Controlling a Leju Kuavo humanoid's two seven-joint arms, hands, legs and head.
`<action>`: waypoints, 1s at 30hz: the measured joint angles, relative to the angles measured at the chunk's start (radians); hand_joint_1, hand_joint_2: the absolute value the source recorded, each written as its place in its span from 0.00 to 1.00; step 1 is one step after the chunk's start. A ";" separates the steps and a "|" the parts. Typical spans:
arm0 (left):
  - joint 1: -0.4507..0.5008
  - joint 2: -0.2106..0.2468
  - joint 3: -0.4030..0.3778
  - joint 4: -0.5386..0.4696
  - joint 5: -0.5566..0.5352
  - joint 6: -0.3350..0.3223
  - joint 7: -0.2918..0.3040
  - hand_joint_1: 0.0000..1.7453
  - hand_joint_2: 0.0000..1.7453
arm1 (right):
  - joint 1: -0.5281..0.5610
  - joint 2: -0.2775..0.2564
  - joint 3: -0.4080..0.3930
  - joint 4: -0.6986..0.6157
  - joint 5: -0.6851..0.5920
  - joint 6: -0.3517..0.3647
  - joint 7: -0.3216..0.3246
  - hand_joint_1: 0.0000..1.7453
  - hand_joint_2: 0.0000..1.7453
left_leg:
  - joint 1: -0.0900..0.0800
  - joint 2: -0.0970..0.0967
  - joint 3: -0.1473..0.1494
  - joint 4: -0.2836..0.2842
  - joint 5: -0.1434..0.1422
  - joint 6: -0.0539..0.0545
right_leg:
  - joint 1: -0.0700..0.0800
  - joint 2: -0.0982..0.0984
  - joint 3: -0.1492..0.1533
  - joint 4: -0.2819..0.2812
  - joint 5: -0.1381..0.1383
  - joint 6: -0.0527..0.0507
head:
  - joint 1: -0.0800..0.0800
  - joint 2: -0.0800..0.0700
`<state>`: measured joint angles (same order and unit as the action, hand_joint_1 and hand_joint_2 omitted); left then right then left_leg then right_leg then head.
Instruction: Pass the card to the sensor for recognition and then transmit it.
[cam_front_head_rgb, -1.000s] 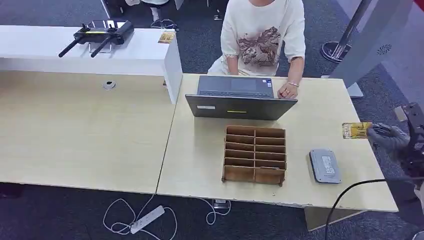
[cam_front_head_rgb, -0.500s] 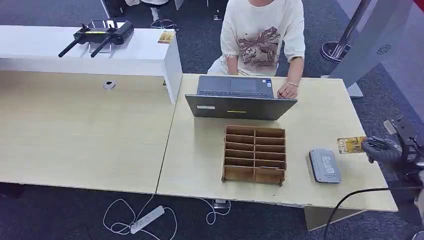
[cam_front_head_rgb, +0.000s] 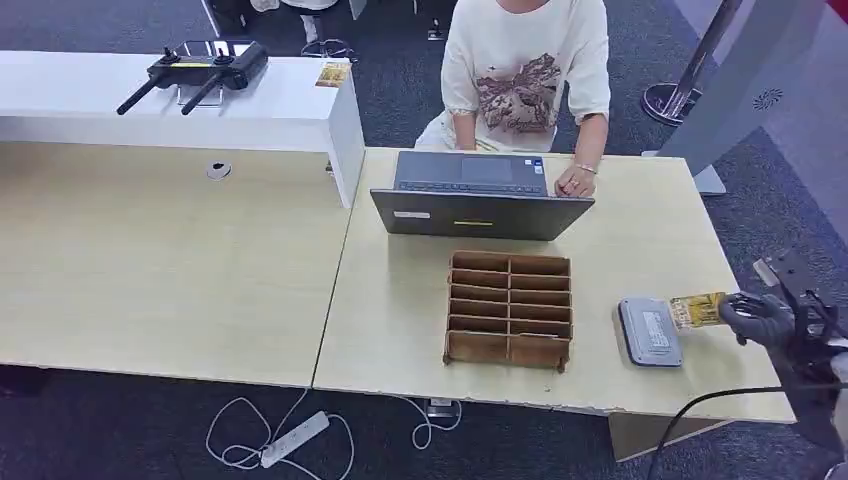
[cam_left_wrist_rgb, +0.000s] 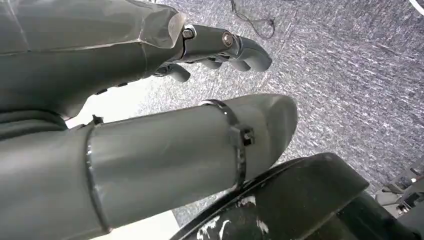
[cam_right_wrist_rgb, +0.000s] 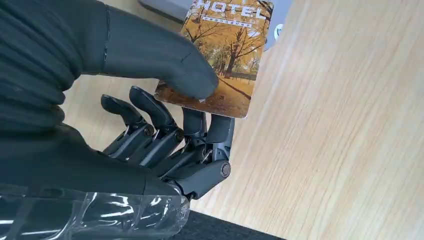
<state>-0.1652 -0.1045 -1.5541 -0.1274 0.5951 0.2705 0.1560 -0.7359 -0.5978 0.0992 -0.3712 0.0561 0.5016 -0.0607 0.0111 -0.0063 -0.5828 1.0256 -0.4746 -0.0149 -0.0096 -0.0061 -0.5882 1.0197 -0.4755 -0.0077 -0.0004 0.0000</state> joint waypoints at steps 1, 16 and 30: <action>0.000 0.000 0.000 0.000 0.000 -0.001 0.000 0.00 0.00 | 0.000 0.000 0.003 0.000 0.003 0.000 0.001 1.00 1.00 | 0.000 0.000 0.000 0.000 0.000 0.000 | 0.000 0.000 0.000 0.000 0.000 0.000 | 0.000 0.000; -0.010 0.000 0.000 0.000 -0.005 -0.009 0.005 0.00 0.00 | -0.003 0.017 0.054 0.000 0.053 -0.010 0.016 1.00 1.00 | 0.000 0.000 -0.001 0.000 0.000 0.000 | 0.000 0.000 0.000 0.000 0.000 0.000 | 0.000 0.000; -0.013 0.000 0.000 0.000 -0.010 -0.009 0.008 0.00 0.00 | -0.009 0.026 0.076 0.001 0.067 0.001 0.019 1.00 1.00 | 0.000 0.000 -0.001 0.000 0.000 0.000 | 0.000 -0.001 0.000 0.000 0.000 0.000 | 0.000 0.000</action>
<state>-0.1778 -0.1049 -1.5538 -0.1274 0.5856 0.2613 0.1644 -0.7454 -0.5718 0.1755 -0.3704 0.1232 0.5028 -0.0416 0.0111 -0.0067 -0.5834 1.0255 -0.4746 -0.0149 -0.0095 -0.0066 -0.5881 1.0198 -0.4755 -0.0076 -0.0004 0.0000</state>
